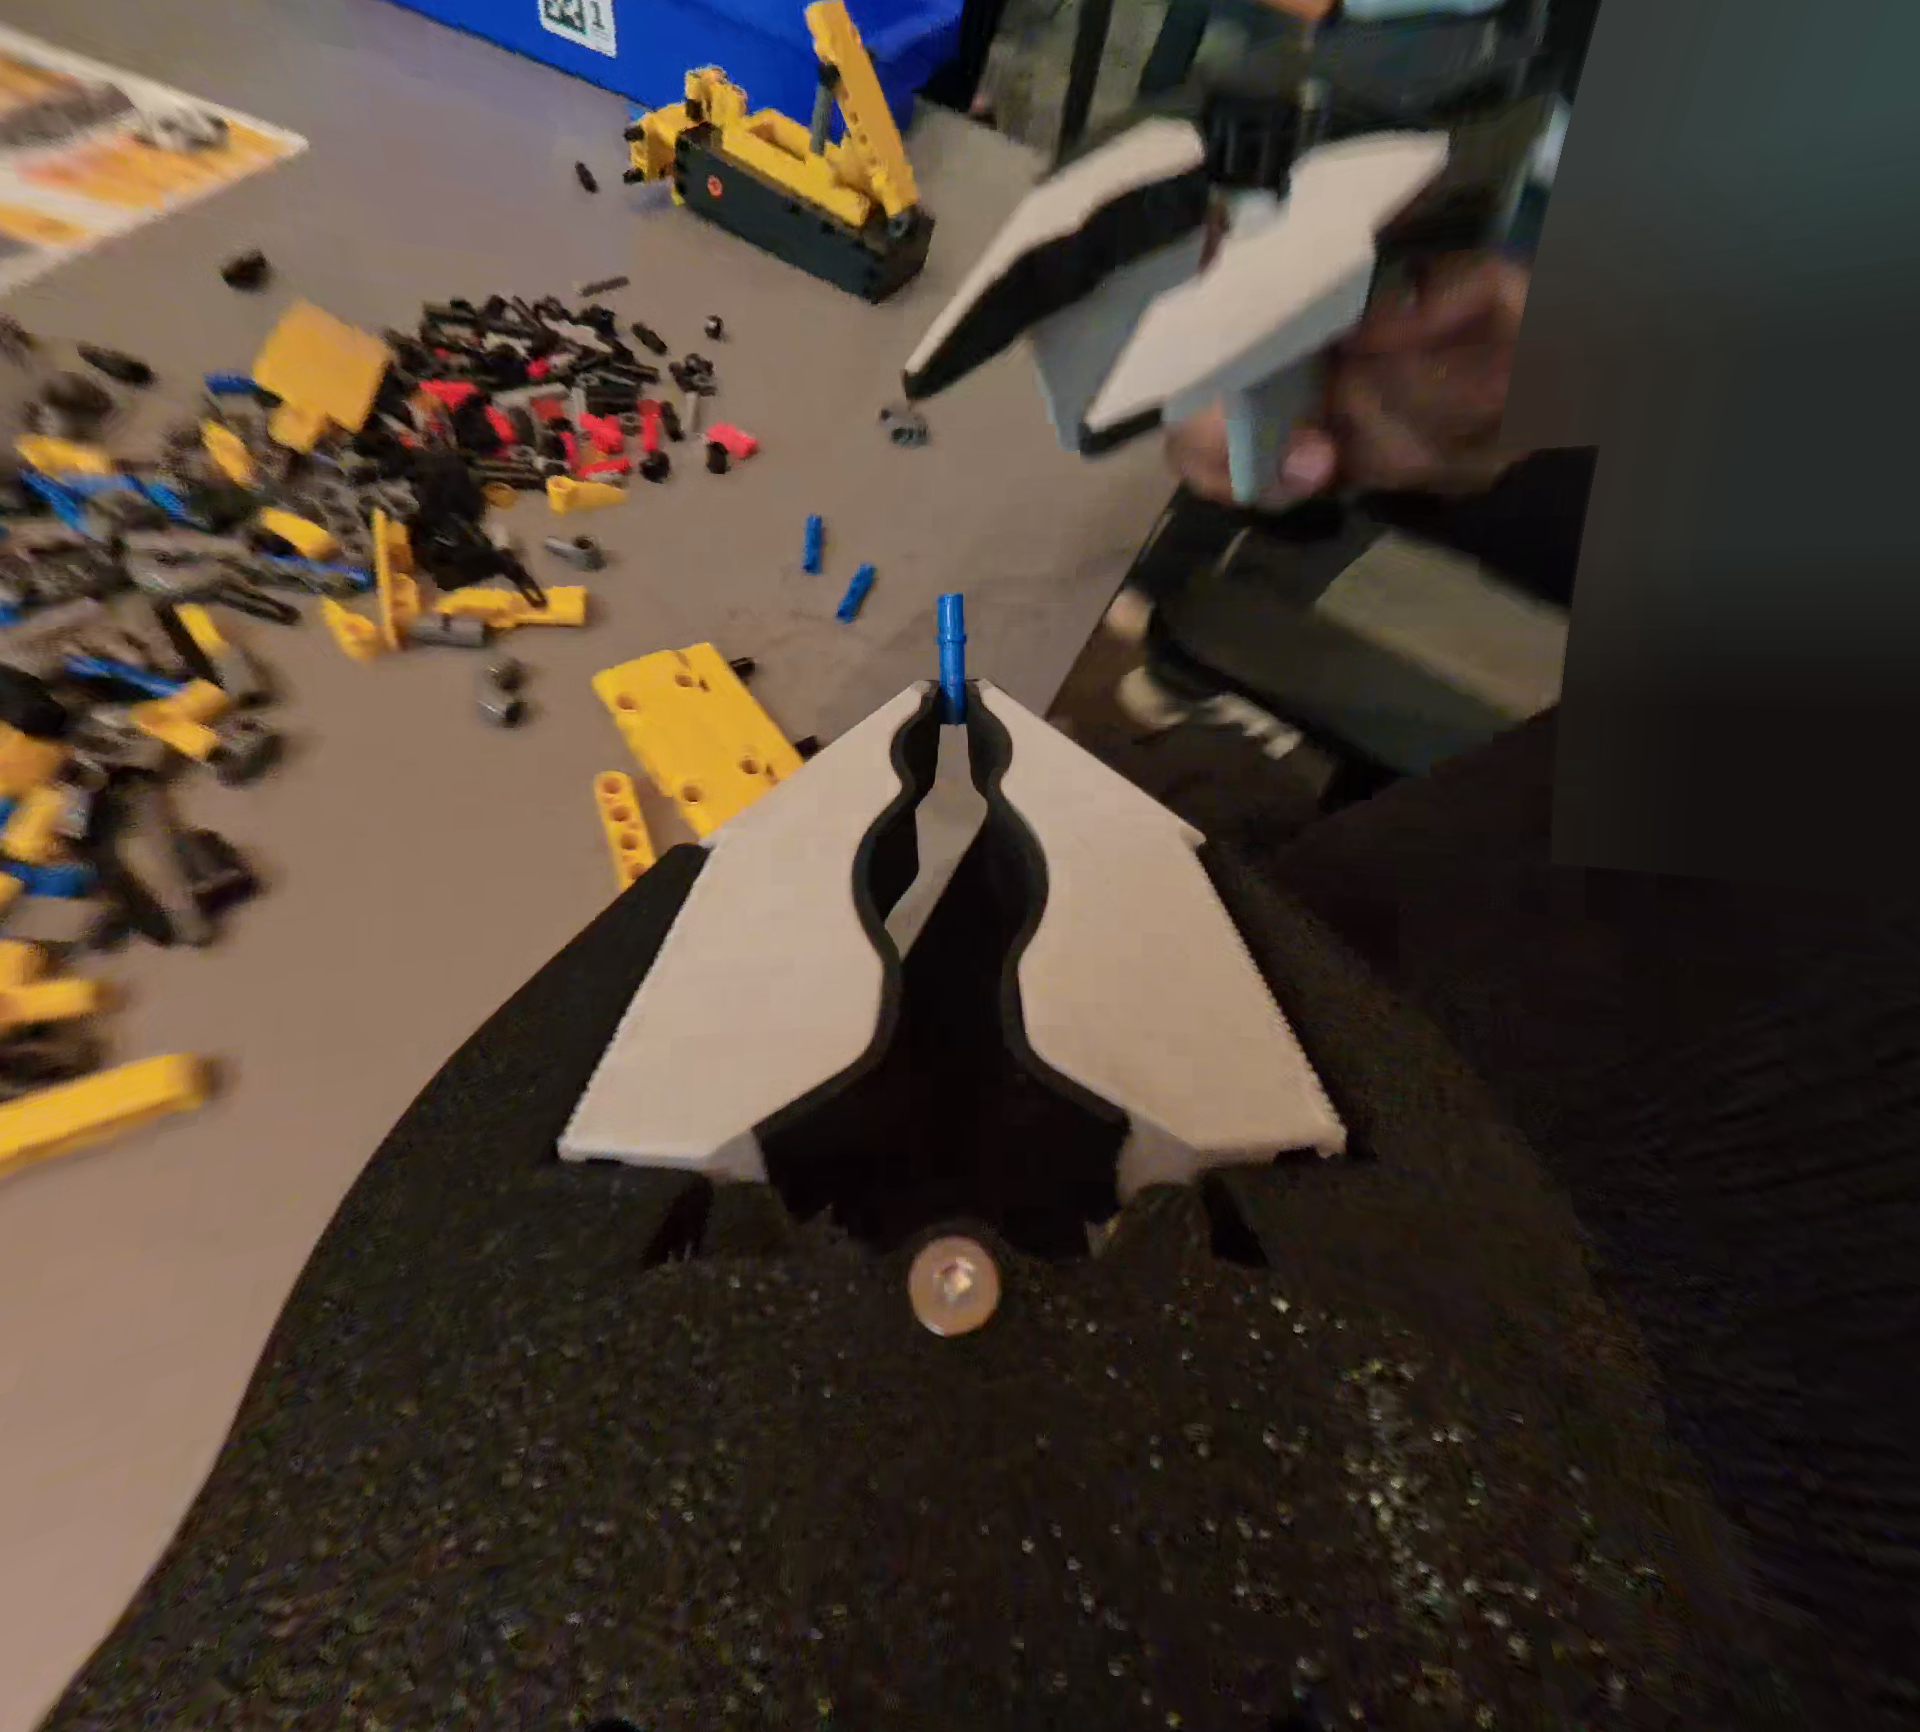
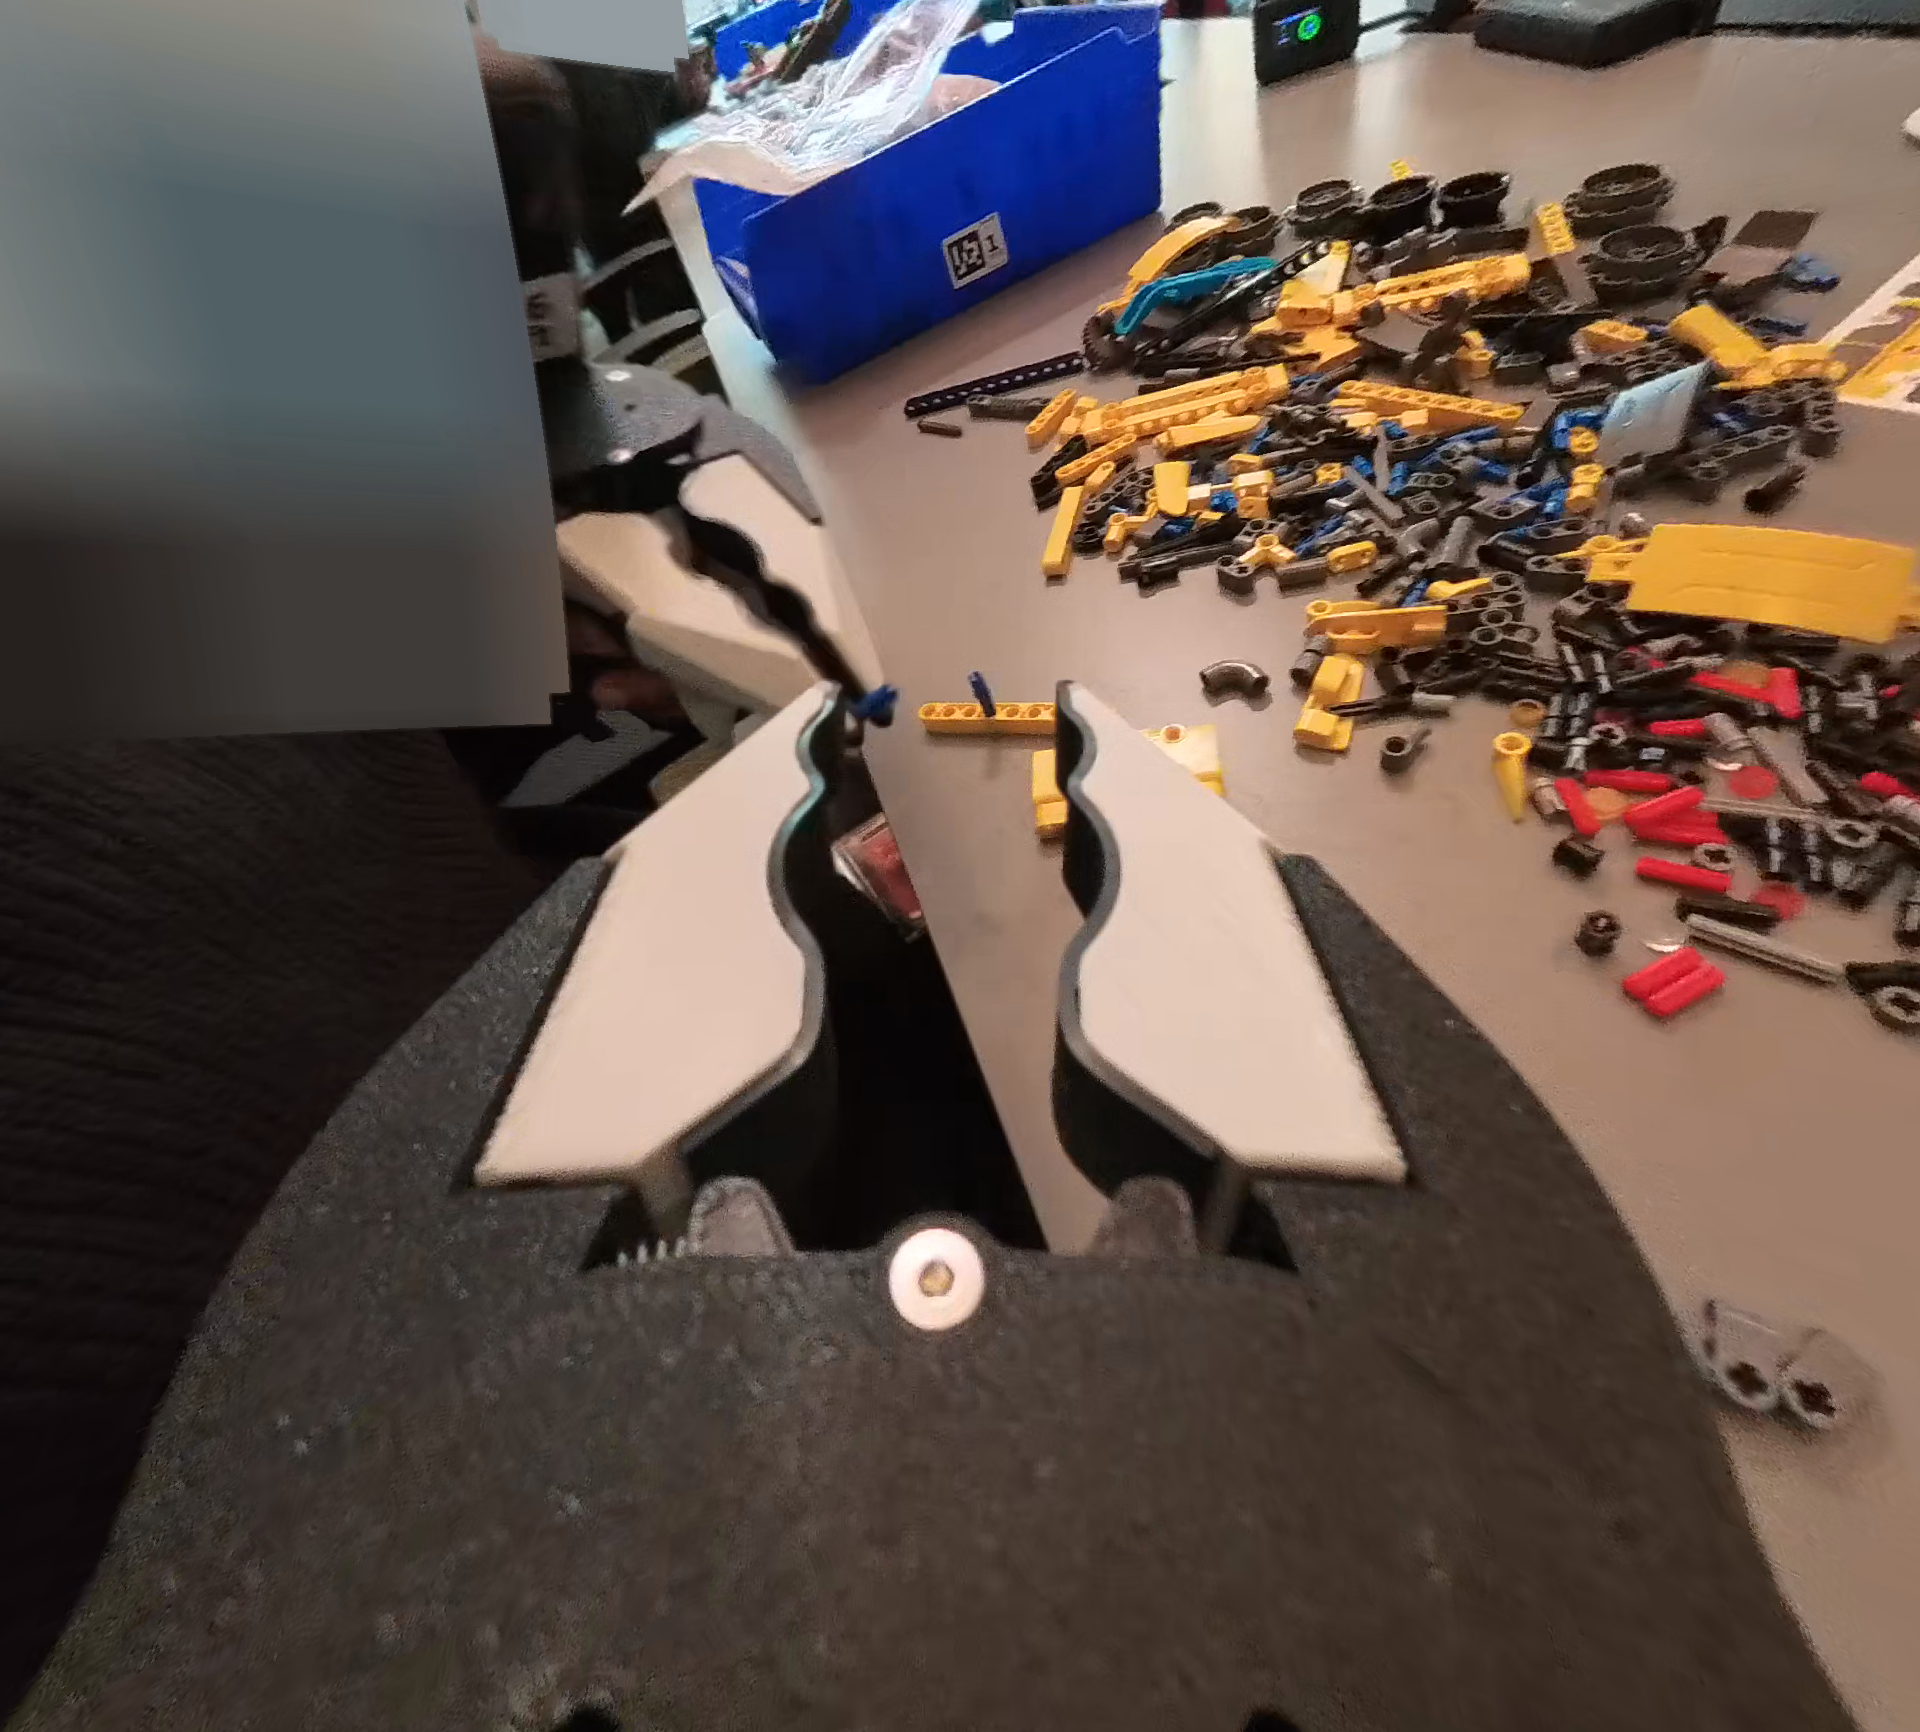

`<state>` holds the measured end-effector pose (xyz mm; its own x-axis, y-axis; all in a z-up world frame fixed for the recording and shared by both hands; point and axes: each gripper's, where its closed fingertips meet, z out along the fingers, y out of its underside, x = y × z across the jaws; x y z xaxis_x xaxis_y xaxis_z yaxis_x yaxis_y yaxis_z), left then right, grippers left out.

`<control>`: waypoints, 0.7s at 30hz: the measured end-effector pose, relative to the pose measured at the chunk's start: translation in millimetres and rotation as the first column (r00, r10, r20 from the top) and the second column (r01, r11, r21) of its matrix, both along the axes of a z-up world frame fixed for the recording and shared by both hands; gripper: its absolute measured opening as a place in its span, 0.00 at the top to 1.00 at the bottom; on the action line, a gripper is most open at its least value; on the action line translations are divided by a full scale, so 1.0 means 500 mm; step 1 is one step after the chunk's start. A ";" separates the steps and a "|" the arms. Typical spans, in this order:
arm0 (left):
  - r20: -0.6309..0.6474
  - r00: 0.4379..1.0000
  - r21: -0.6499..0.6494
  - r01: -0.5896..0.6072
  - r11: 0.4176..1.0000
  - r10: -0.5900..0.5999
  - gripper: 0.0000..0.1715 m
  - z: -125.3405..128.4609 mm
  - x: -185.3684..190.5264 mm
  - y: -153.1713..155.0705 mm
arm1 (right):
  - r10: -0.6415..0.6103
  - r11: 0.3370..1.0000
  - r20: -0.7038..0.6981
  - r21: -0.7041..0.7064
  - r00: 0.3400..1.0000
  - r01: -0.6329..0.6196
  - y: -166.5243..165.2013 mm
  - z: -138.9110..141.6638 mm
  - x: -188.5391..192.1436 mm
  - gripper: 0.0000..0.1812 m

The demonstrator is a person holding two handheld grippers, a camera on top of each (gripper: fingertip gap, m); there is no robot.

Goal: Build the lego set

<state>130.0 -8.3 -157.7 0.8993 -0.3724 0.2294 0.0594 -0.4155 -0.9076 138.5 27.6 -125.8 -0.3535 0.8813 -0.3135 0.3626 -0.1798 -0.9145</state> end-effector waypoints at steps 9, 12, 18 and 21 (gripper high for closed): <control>-0.397 0.917 0.018 0.044 0.999 -0.033 0.98 -0.031 -0.004 -0.013 | 0.088 0.996 0.079 0.010 0.993 -0.089 -0.055 -0.046 -0.010 0.85; -0.423 0.905 0.020 0.055 0.998 -0.042 0.98 -0.036 -0.004 -0.016 | 0.099 0.994 0.089 0.028 0.991 -0.102 -0.064 -0.059 -0.010 0.87; -0.469 0.881 0.018 0.077 0.997 -0.060 0.98 -0.046 -0.003 -0.020 | 0.138 0.989 0.131 0.027 0.982 -0.142 -0.081 -0.078 -0.005 0.87; -0.469 0.880 0.025 0.098 0.995 -0.075 0.98 -0.044 0.005 -0.022 | 0.149 0.988 0.138 0.016 0.979 -0.152 -0.086 -0.082 -0.007 0.87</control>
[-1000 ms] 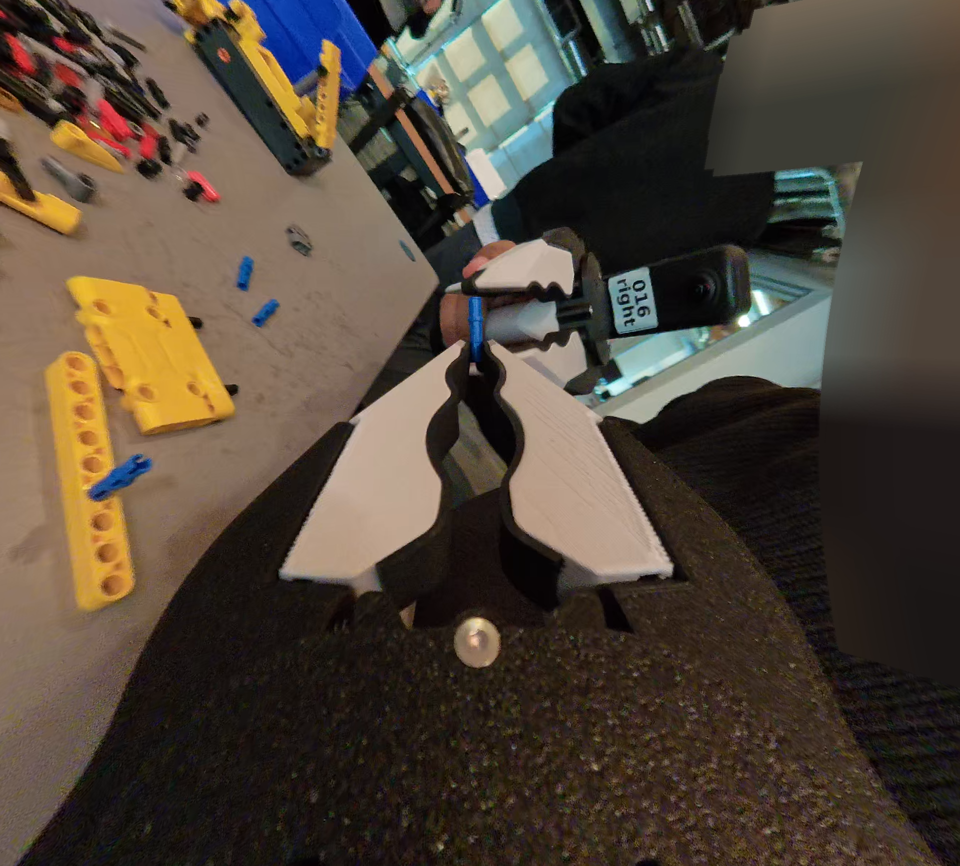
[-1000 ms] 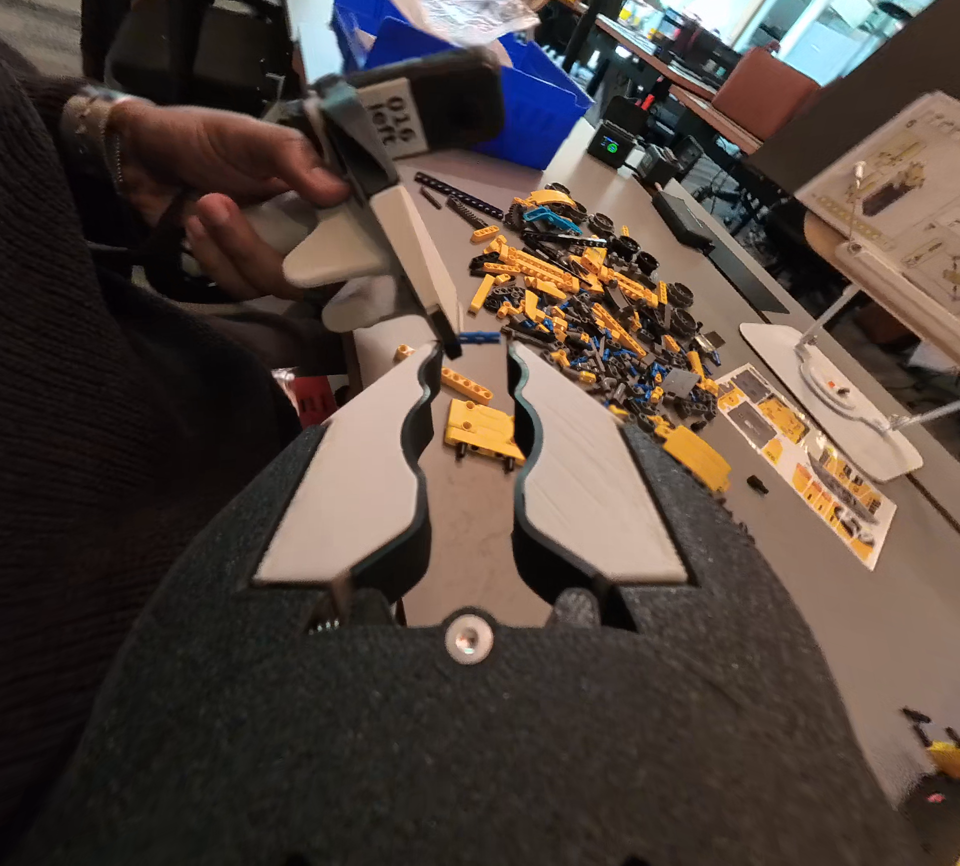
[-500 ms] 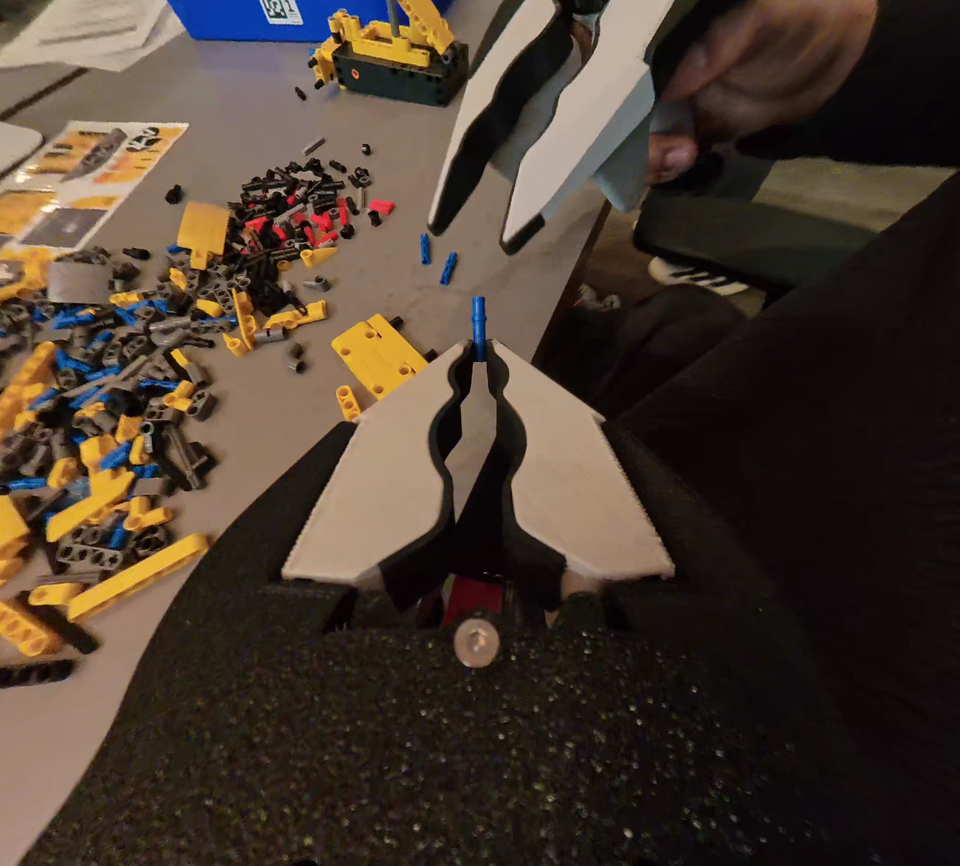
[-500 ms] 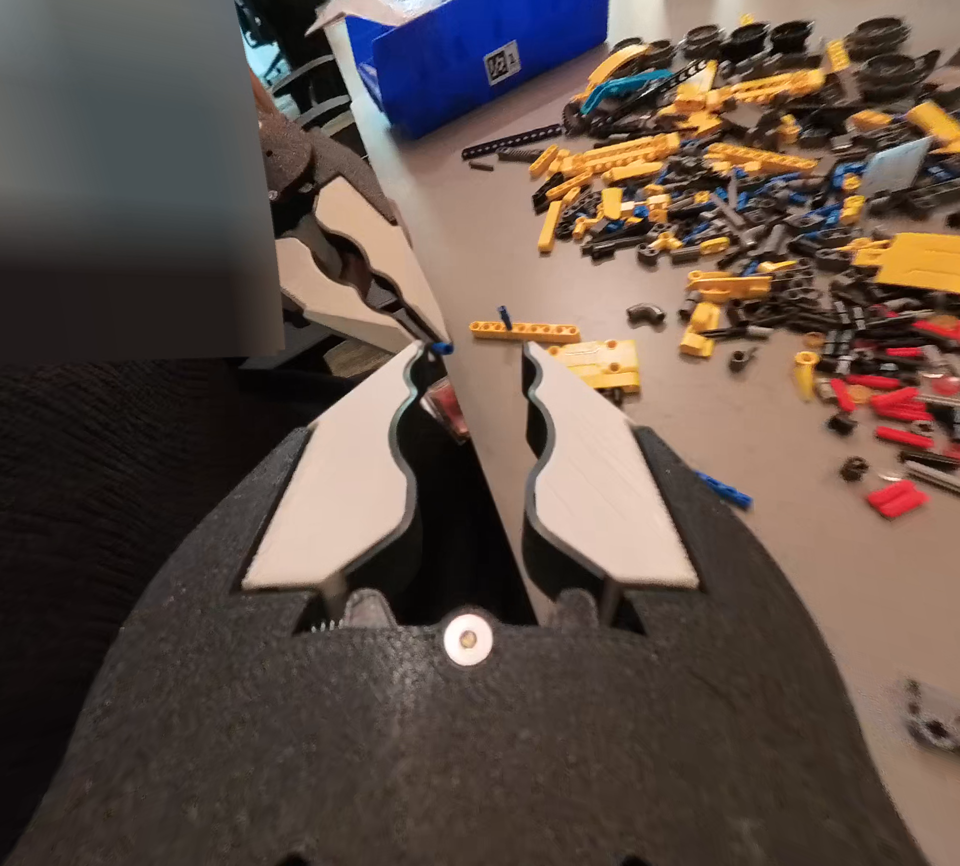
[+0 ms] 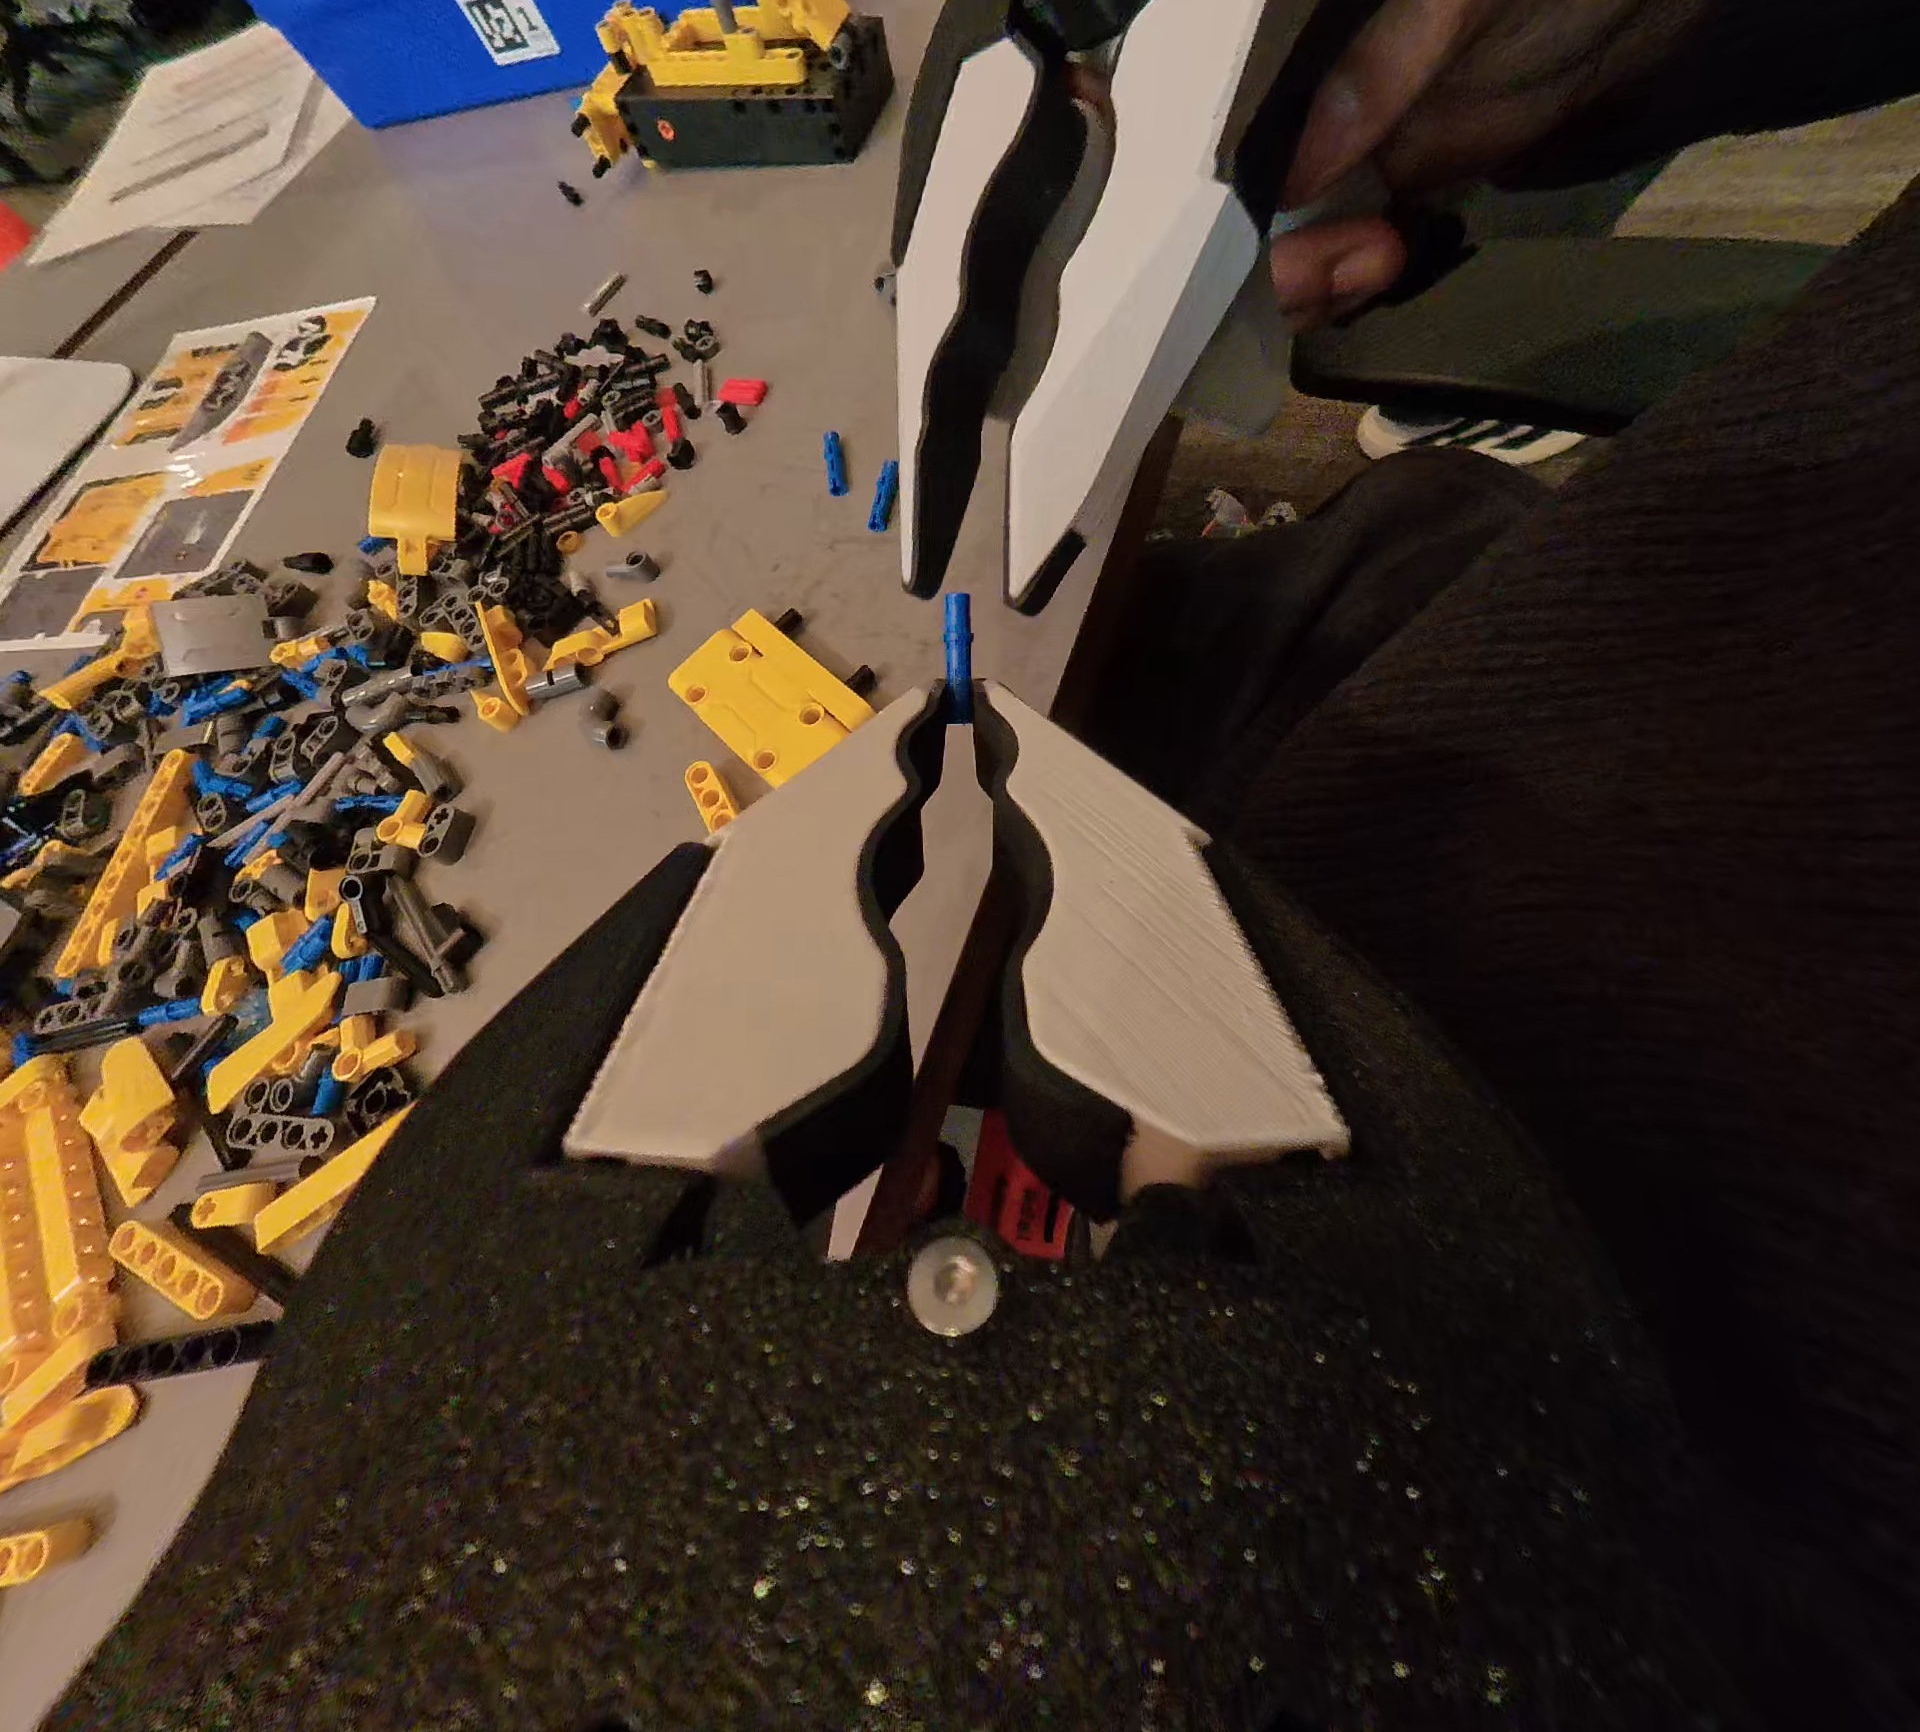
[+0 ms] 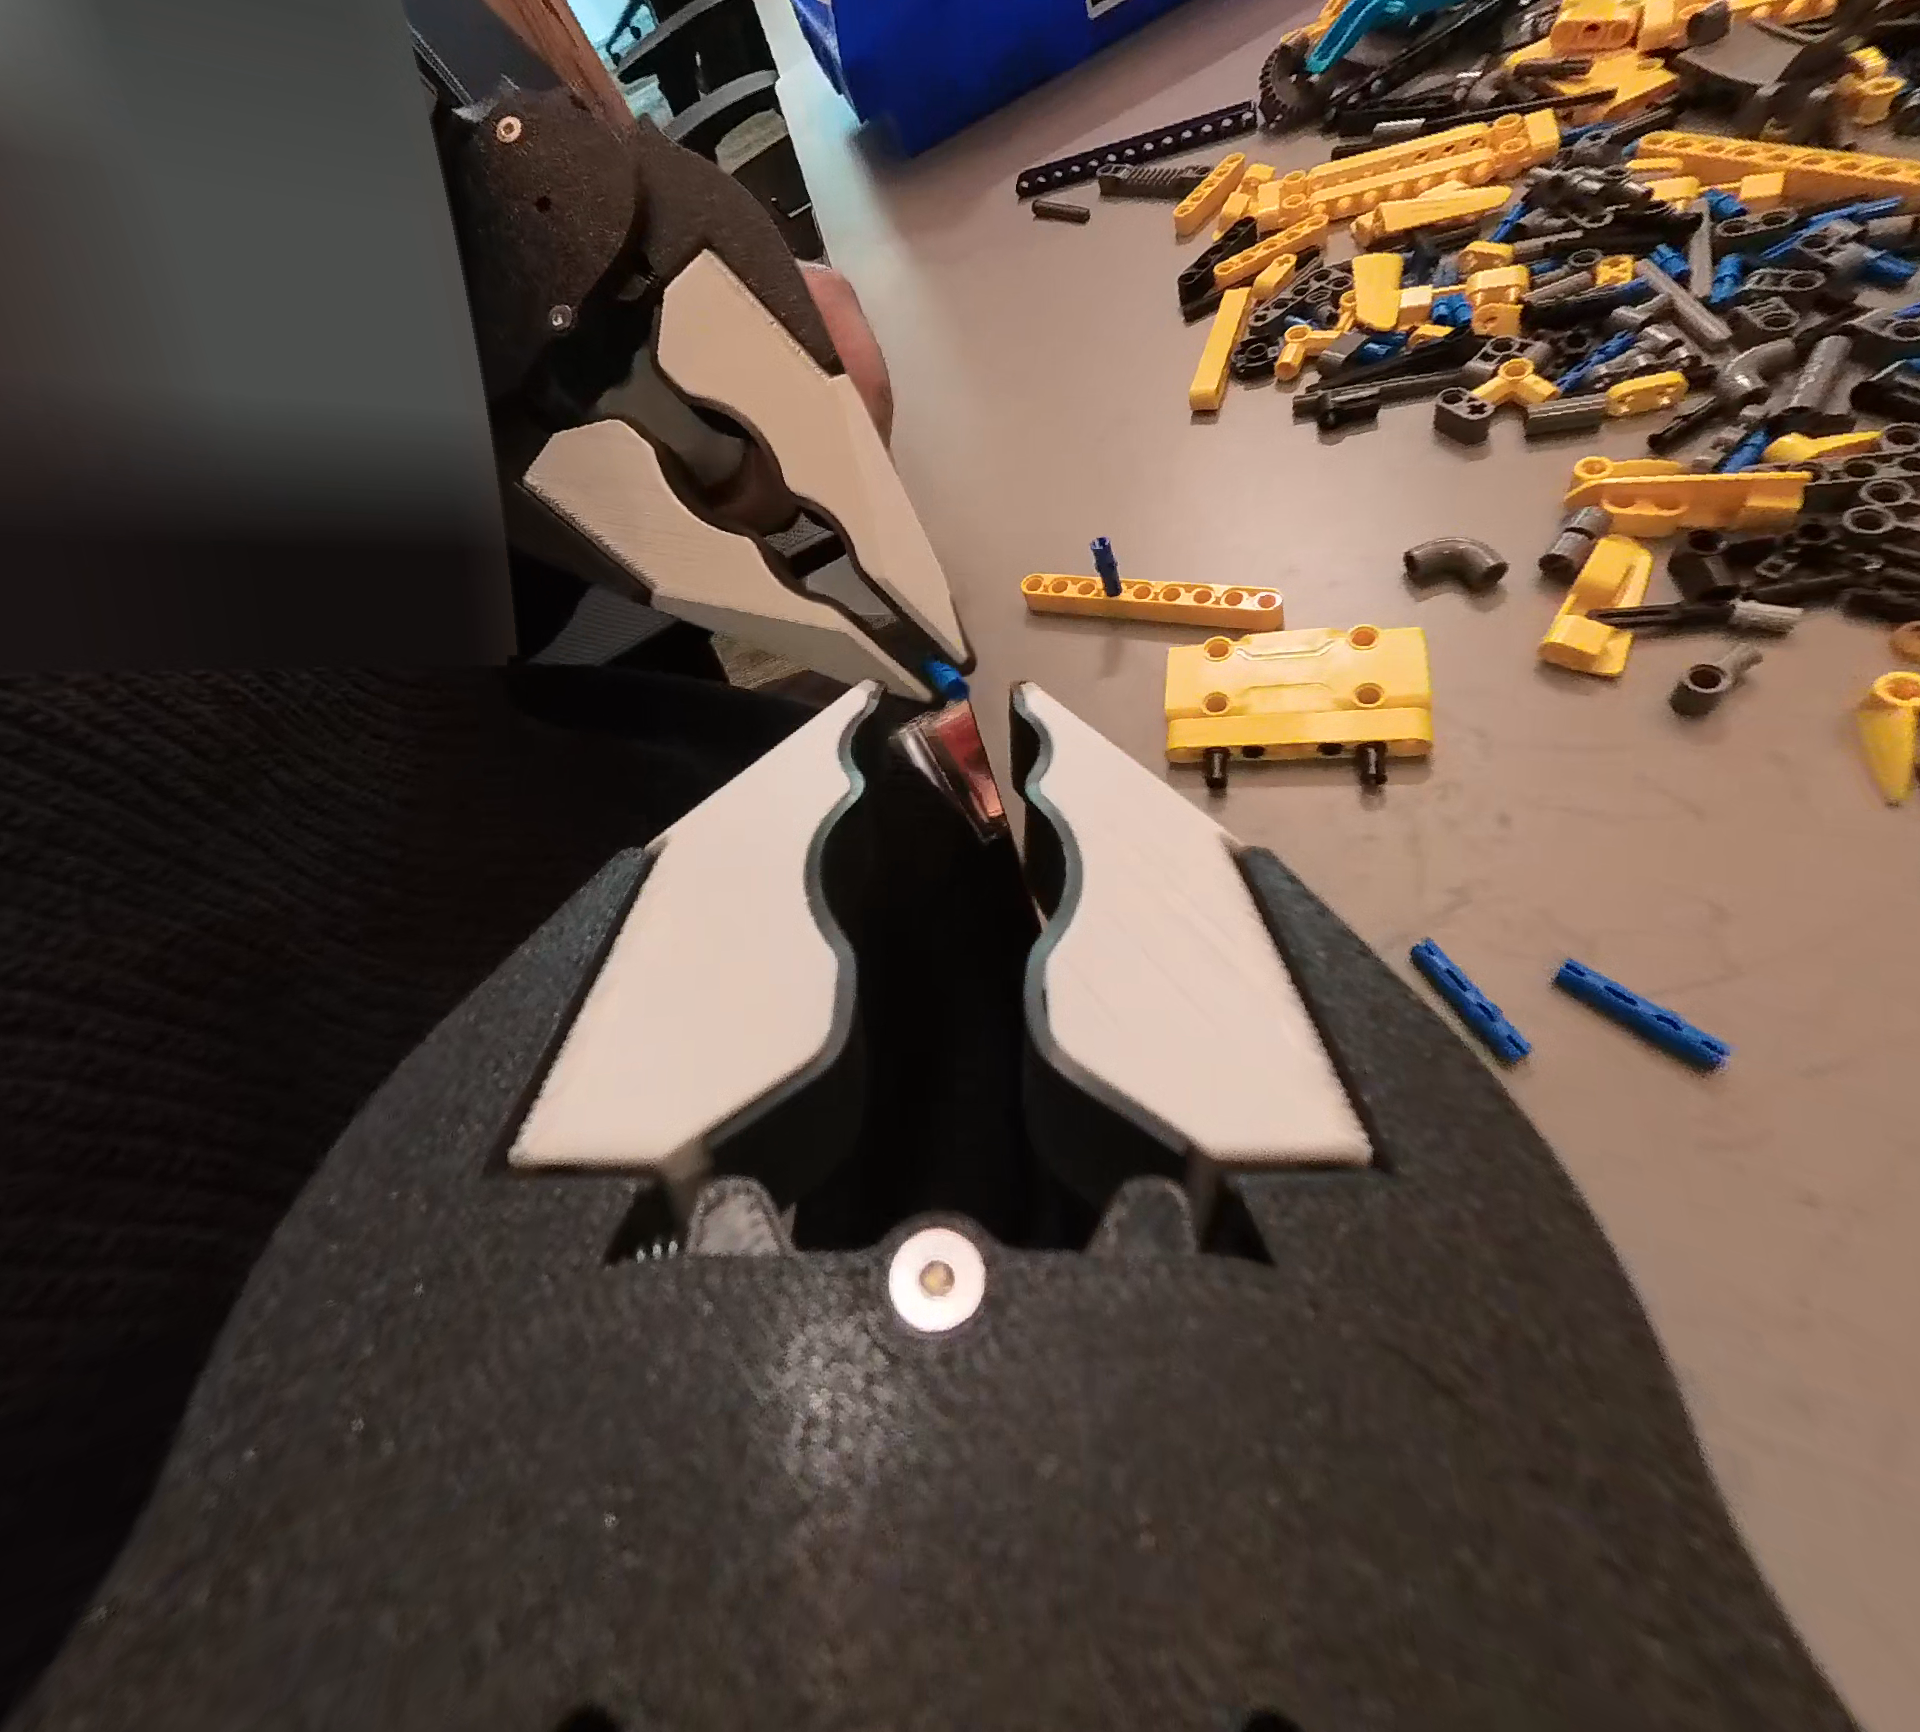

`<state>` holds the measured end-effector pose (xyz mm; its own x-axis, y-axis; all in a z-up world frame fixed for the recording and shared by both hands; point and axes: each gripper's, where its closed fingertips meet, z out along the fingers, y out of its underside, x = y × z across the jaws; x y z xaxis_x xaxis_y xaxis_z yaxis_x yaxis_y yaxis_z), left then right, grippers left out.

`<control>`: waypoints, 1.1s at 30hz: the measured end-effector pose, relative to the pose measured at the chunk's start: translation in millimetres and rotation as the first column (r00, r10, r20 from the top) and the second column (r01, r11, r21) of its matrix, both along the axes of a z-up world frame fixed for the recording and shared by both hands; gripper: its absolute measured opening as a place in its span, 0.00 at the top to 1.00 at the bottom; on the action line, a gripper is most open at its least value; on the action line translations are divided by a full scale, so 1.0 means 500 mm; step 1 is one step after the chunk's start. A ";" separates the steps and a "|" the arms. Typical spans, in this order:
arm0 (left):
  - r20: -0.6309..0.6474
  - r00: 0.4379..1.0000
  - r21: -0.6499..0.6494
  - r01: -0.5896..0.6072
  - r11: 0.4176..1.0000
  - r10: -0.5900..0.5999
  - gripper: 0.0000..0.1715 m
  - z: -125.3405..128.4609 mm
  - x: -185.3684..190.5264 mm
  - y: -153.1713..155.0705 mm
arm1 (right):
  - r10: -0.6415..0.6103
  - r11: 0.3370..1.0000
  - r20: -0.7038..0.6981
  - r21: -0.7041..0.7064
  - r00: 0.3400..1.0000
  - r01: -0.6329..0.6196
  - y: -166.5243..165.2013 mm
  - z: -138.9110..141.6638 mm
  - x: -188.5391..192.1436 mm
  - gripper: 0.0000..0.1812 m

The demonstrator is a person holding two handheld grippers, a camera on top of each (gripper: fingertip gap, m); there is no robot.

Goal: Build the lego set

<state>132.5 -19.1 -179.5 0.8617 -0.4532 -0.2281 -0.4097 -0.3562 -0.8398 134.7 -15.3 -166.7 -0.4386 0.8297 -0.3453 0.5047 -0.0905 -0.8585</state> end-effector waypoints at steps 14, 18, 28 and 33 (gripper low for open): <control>-0.047 0.998 0.007 0.033 0.999 -0.033 0.98 -0.003 0.019 -0.005 | 0.071 0.997 -0.002 -0.003 0.997 -0.071 -0.024 -0.013 0.000 0.97; 0.015 1.000 0.031 0.005 1.000 -0.005 0.97 0.010 0.015 -0.002 | 0.065 0.998 -0.023 -0.001 0.998 -0.065 -0.019 -0.001 -0.002 0.97; 0.063 0.998 0.019 0.001 1.000 -0.002 0.98 0.013 0.001 -0.013 | 0.060 0.993 -0.029 -0.096 0.998 -0.062 -0.020 0.005 -0.009 0.97; 0.062 0.998 0.007 0.016 1.000 -0.017 1.00 0.009 0.001 -0.019 | 0.075 0.993 -0.022 -0.086 0.997 -0.077 -0.027 -0.004 -0.007 0.97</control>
<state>132.9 -28.8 -175.3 0.8666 -0.4664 -0.1777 -0.3628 -0.3443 -0.8659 131.1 -29.0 -168.9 -0.5065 0.7608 -0.4058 0.4967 -0.1273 -0.8586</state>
